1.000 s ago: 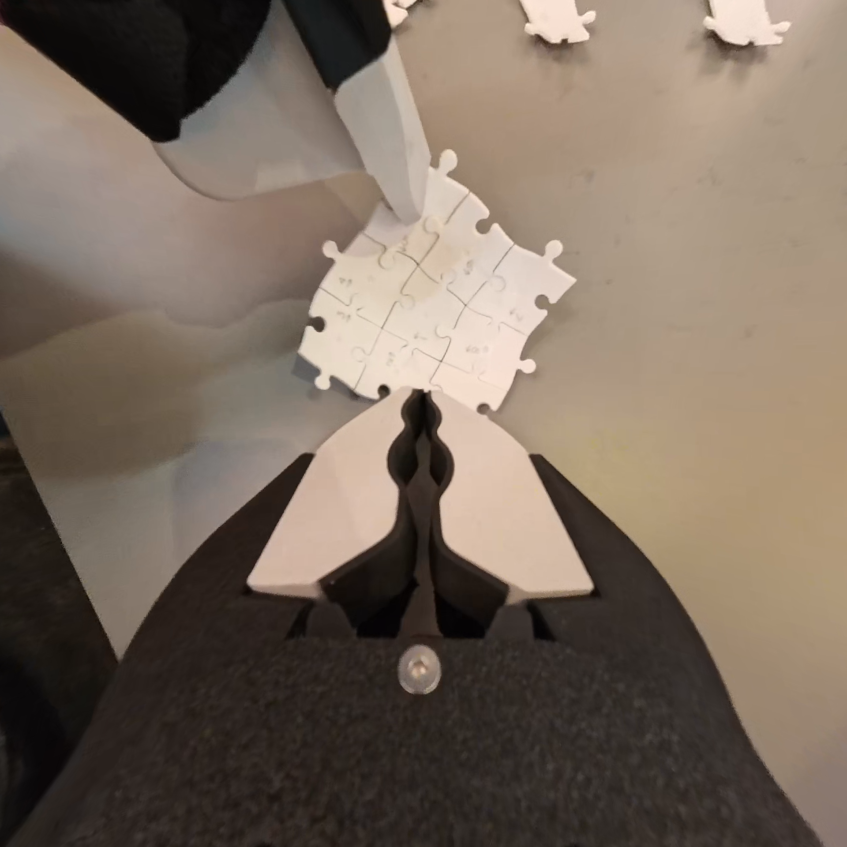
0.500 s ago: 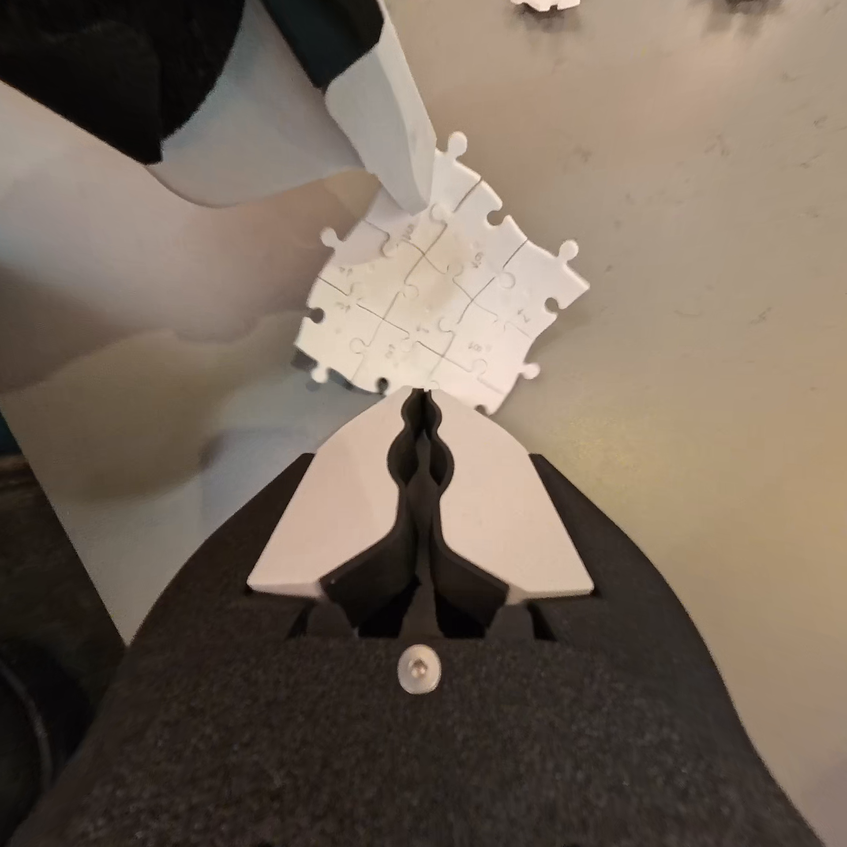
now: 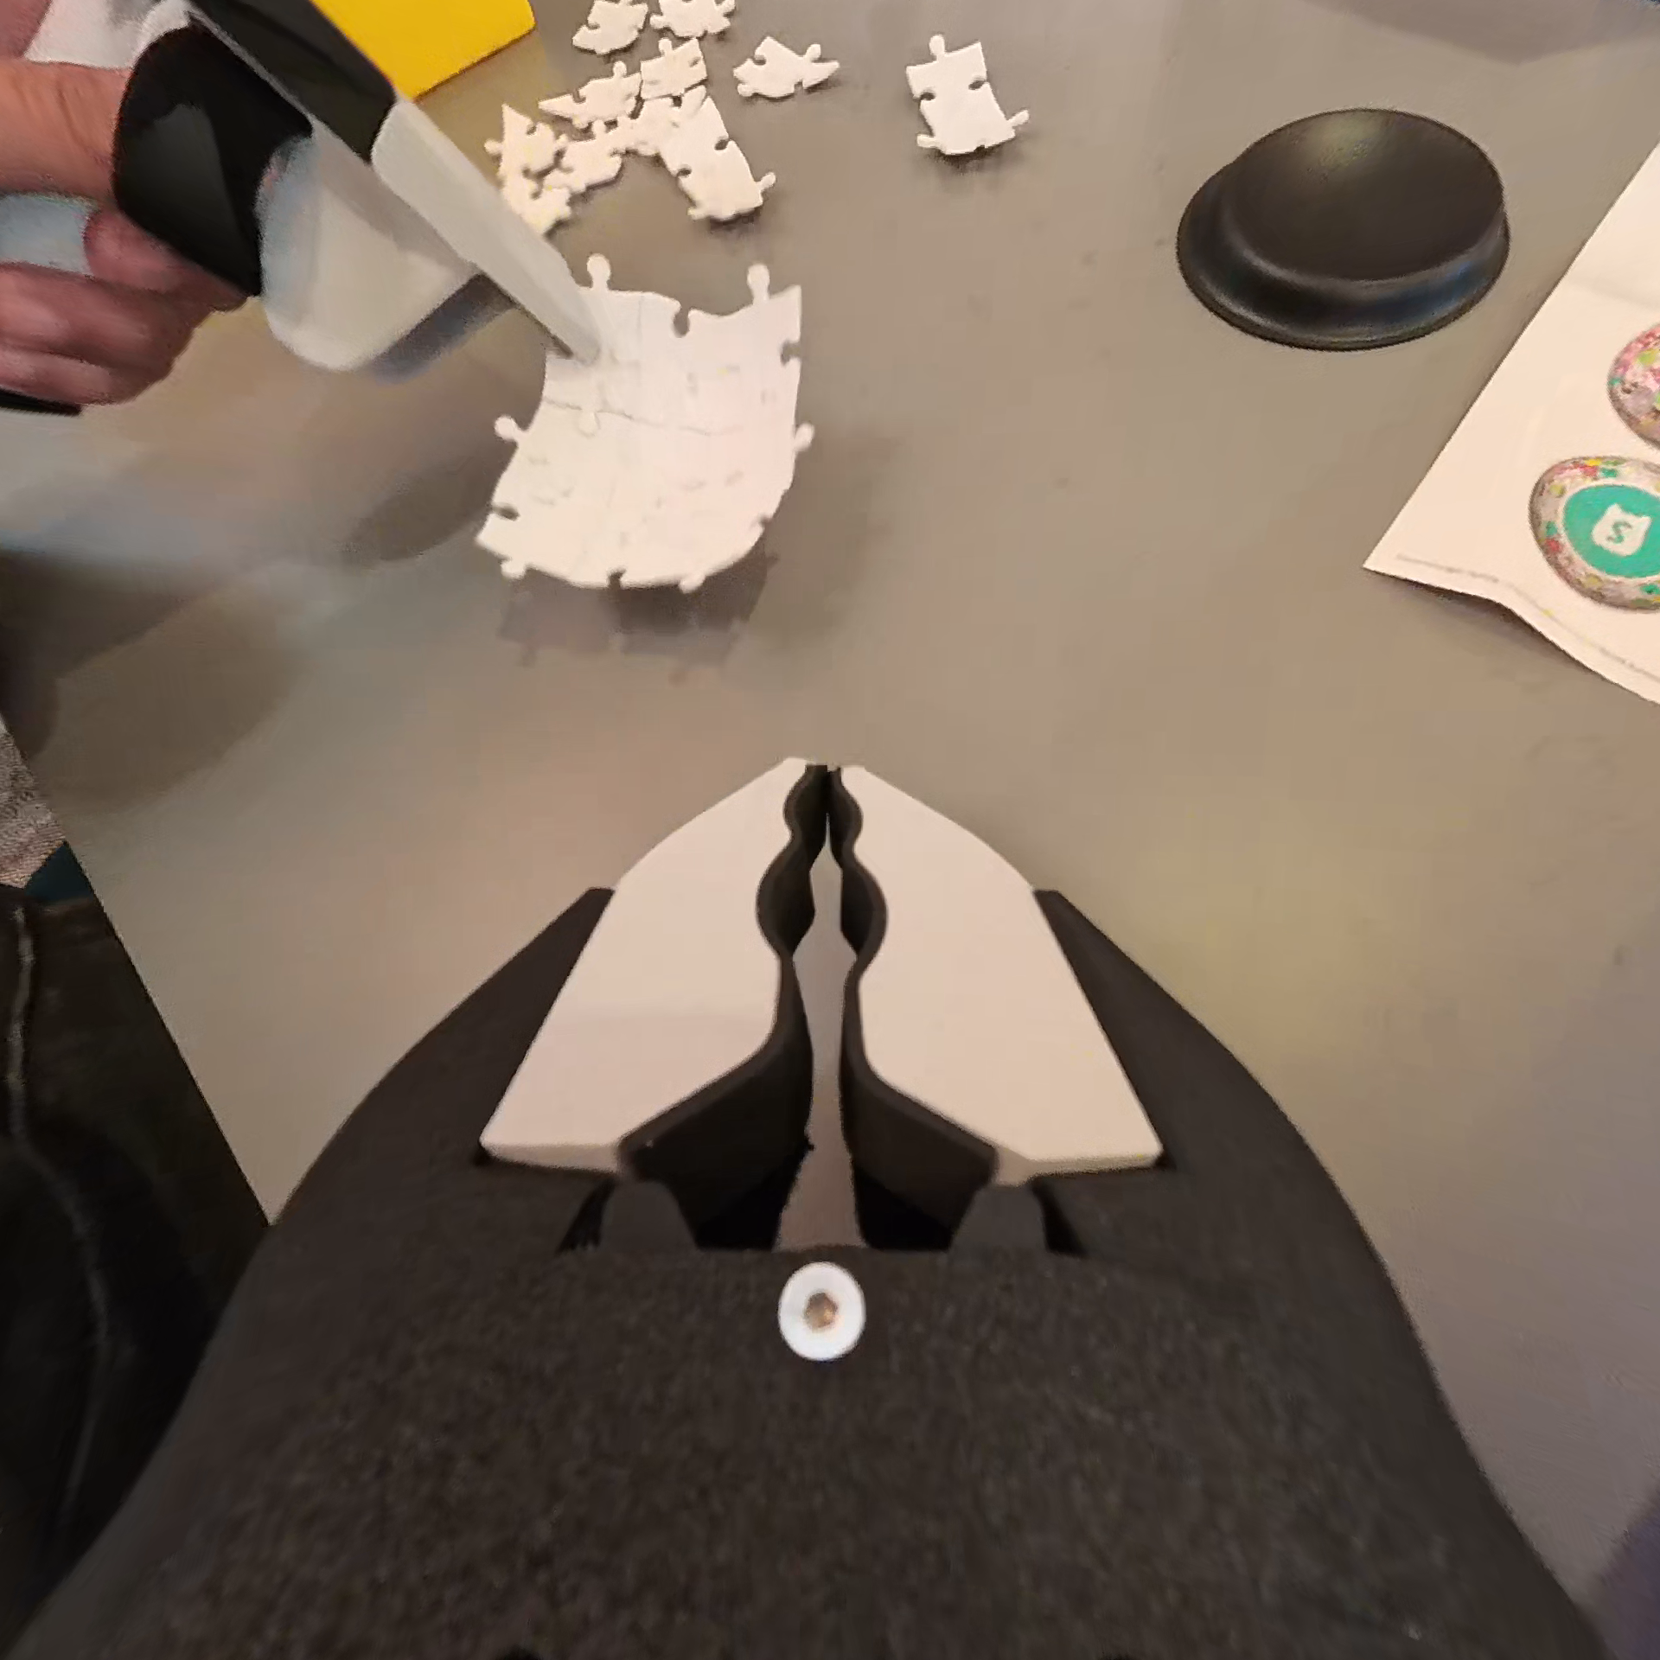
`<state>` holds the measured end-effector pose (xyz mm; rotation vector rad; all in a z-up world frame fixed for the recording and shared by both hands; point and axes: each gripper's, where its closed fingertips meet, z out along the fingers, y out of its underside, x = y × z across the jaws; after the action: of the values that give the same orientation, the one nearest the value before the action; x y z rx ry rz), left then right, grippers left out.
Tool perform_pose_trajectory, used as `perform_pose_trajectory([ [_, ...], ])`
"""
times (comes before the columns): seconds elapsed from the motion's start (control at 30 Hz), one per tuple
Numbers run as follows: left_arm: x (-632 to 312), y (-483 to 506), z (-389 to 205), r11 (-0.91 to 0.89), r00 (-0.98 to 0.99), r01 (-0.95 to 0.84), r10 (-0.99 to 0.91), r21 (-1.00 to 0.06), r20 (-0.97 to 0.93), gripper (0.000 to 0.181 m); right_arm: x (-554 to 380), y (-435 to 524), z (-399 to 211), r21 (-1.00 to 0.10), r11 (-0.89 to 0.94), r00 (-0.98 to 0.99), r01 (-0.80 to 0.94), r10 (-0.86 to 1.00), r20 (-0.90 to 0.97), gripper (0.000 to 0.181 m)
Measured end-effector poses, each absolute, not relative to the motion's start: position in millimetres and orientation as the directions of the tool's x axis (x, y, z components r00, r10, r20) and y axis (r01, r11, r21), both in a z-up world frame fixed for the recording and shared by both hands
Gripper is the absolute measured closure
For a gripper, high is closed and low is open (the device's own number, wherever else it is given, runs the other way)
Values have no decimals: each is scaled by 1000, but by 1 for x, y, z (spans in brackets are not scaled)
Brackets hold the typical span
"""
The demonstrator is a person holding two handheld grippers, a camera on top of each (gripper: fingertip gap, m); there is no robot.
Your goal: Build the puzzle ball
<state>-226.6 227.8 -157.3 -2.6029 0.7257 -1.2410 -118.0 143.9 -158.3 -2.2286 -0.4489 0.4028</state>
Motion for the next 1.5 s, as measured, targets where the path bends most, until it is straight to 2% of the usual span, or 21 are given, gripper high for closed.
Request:
perform_pose_trajectory([
  [0.17,-202,263,-143,-851,501,-369,-522,-375,690,179,-111,143,-159,-764,-583,893,276,450,-21,181],
  [0.33,-153,342,-119,-795,511,-414,-606,-443,609,179,-106,144,-162,-767,-580,892,274,451,-22,181],
  [0.53,-95,390,-145,-806,468,-493,-563,-328,682,180,-96,144,-162,-773,-583,899,249,436,-40,181],
  [0.7,-79,403,-161,-790,464,-547,-562,-278,684,180,-93,145,-161,-778,-580,900,240,434,-46,181],
  [0.9,-85,415,-157,-759,462,-597,-590,-260,662,180,-81,158,-160,-783,-592,922,192,381,-62,181],
  [0.97,-86,418,-150,-757,450,-595,-593,-271,668,180,-65,184,-144,-829,-536,943,161,332,-31,181],
  [1.03,-91,421,-137,-763,432,-572,-591,-300,681,179,-51,221,-122,-897,-406,934,174,356,21,181],
  [1.07,-96,422,-130,-769,426,-554,-590,-318,686,179,-50,240,-114,-925,-326,914,196,403,52,178],
  [1.1,-102,424,-122,-778,424,-533,-587,-334,690,179,-50,259,-112,-931,-283,890,231,447,85,149],
  [1.13,-111,425,-115,-787,424,-512,-581,-345,695,179,-50,277,-118,-915,-305,876,265,473,96,129],
  [1.2,-132,425,-103,-804,427,-468,-568,-366,703,179,-55,309,-131,-883,-376,855,282,515,54,122],
  [1.3,-163,421,-90,-826,433,-410,-549,-385,715,179,-63,347,-151,-835,-438,843,334,535,57,95],
  [1.5,-205,400,-73,-841,391,-331,-534,-427,749,179,-70,384,-174,-737,-504,799,451,596,81,77],
])
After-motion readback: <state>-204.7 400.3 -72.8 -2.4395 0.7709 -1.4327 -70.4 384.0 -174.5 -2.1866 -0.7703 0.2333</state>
